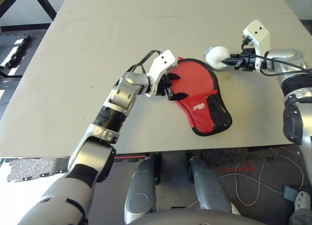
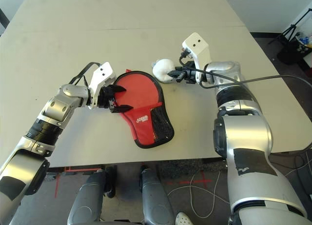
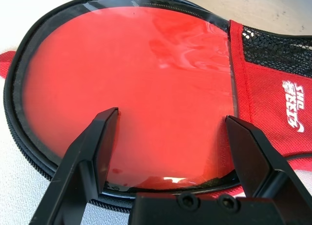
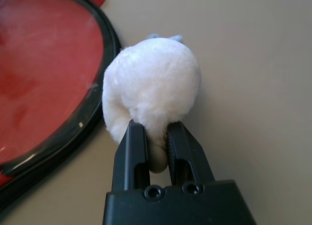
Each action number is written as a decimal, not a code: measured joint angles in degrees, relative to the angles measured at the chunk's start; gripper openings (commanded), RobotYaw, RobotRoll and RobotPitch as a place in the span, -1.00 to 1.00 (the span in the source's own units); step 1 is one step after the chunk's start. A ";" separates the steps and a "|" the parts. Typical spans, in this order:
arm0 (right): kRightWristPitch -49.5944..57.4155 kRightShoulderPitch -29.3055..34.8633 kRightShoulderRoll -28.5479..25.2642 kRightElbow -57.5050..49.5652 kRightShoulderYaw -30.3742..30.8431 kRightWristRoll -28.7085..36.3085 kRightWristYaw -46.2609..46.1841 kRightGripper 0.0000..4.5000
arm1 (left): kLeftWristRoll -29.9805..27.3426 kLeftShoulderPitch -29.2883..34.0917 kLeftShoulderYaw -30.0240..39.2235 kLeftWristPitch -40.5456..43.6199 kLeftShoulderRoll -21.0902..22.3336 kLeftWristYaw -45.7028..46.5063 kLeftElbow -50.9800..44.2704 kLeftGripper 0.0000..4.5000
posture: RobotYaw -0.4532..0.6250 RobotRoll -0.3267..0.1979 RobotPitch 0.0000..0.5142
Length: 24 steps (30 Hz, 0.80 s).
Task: Store the ping-pong paddle in its case and zip it.
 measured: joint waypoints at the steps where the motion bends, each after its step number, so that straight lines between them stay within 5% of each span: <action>1: 0.35 0.46 -0.58 -0.54 0.27 0.00 1.31 -0.86 | 0.00 -0.13 -0.01 -0.12 0.00 -0.12 0.24 1.00 | -0.28 0.25 0.04; 15: 7.74 6.60 -6.63 -12.02 3.18 2.99 20.33 -0.86 | 0.68 -1.47 -0.06 -1.46 -0.90 -0.58 2.97 1.00 | -0.32 0.25 0.05; 24: 16.41 16.58 -21.99 -34.14 21.17 28.85 22.36 -0.86 | 0.86 -1.88 0.01 -2.06 -1.50 -0.57 4.07 1.00 | -0.32 0.25 0.06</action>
